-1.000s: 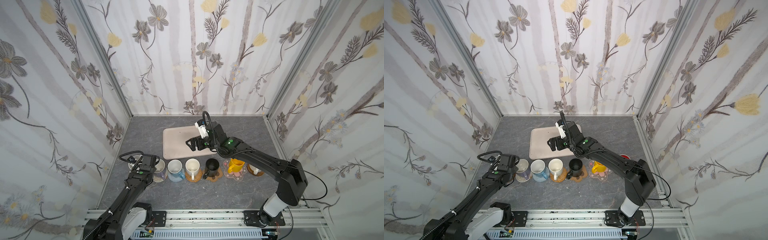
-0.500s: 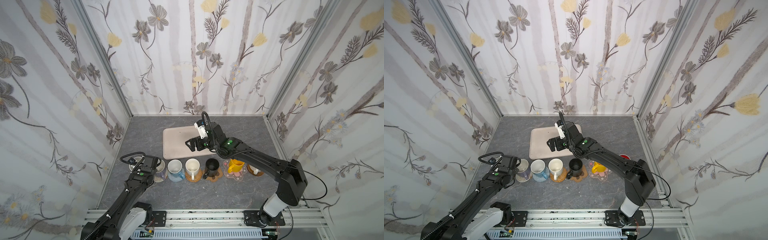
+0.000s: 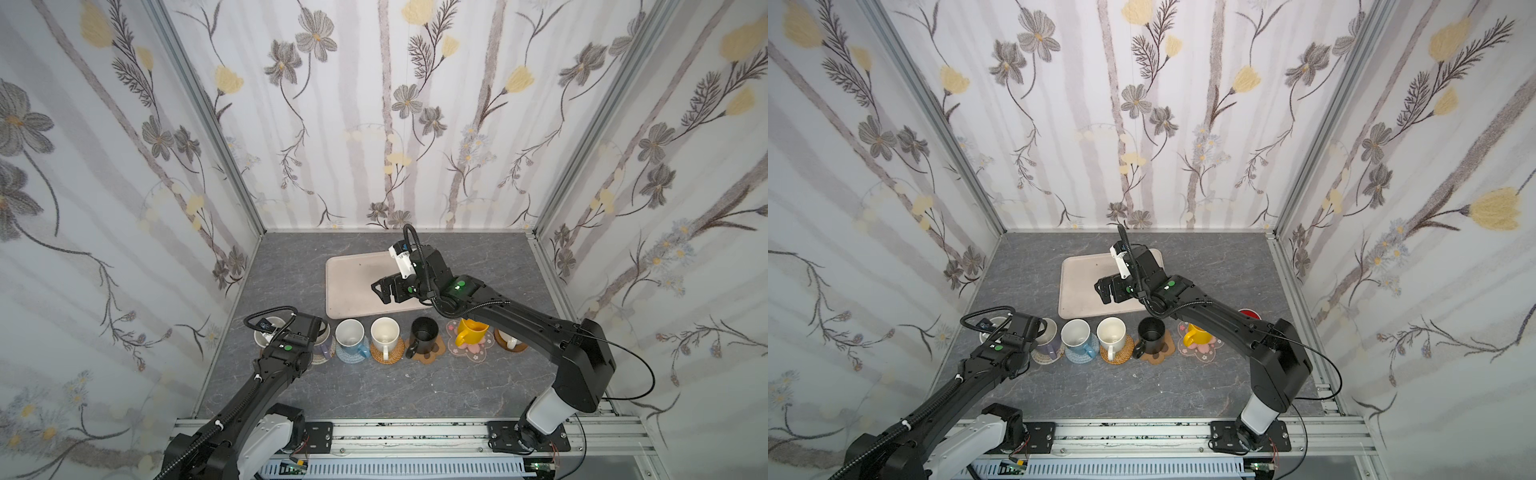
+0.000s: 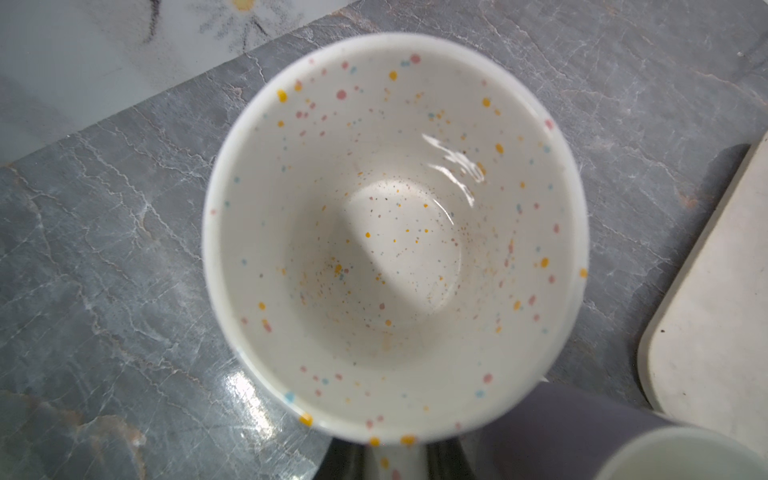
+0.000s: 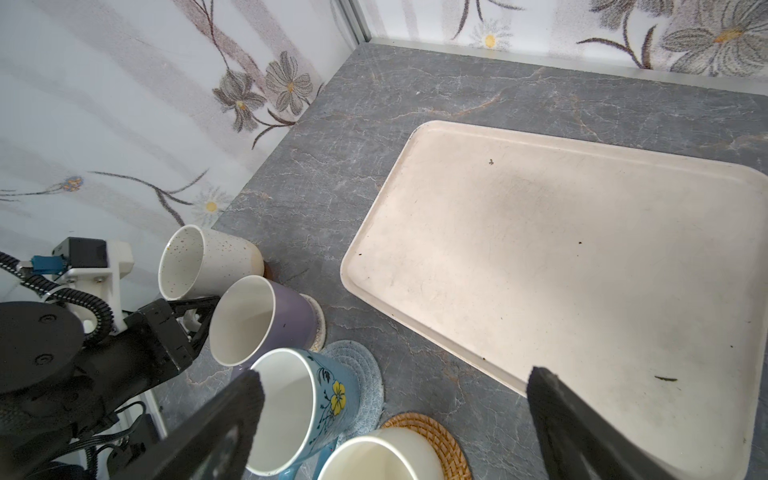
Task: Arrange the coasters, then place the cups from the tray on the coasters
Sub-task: 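Lower the speckled white mug onto the brown coaster beside the lavender mug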
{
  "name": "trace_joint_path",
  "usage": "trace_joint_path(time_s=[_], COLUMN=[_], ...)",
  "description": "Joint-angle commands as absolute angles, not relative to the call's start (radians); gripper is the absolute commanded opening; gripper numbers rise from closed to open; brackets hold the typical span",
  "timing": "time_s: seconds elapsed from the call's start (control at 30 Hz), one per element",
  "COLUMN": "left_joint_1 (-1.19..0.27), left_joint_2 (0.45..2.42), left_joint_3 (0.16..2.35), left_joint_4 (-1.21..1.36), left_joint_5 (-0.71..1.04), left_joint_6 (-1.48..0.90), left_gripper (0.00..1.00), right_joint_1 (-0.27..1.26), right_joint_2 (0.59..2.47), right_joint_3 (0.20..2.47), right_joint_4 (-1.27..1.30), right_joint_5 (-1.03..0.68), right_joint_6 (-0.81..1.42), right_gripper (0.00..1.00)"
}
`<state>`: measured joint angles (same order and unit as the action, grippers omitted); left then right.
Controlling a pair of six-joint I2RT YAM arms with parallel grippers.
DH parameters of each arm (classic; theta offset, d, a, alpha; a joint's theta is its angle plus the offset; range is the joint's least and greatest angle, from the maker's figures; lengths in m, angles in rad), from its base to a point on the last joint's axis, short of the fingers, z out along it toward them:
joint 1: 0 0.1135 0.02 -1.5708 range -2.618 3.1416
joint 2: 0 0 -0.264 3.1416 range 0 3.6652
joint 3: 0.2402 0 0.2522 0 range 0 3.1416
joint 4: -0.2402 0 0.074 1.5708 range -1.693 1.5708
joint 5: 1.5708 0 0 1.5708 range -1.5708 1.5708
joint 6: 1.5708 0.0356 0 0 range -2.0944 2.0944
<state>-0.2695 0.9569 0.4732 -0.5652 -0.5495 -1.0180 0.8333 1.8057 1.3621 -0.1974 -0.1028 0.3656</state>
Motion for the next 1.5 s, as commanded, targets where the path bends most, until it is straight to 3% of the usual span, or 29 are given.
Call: trace_joint_path(time_s=[0.0,0.53,1.47], left_joint_1=[-0.269,-0.274,-0.412], left_joint_2=[0.960,0.846,0.867], left_joint_3=[0.471,0.522,0.470], left_joint_4=[-0.587,-0.670,-0.822], left_joint_5=[-0.595,-0.645,-0.706], left_joint_6=[-1.039,-1.058,-1.308], left_gripper=[0.00,0.00,0.00], right_joint_1=[0.844,0.850,0.857], right_joint_2=[1.815,1.828,1.804], right_joint_3=[1.375,1.392,1.348], right_joint_4=[-0.205,-0.215,-0.211], right_joint_5=[-0.100,-0.095,-0.079], right_joint_6=[0.356,0.347,0.337], right_gripper=[1.00,1.00,1.00])
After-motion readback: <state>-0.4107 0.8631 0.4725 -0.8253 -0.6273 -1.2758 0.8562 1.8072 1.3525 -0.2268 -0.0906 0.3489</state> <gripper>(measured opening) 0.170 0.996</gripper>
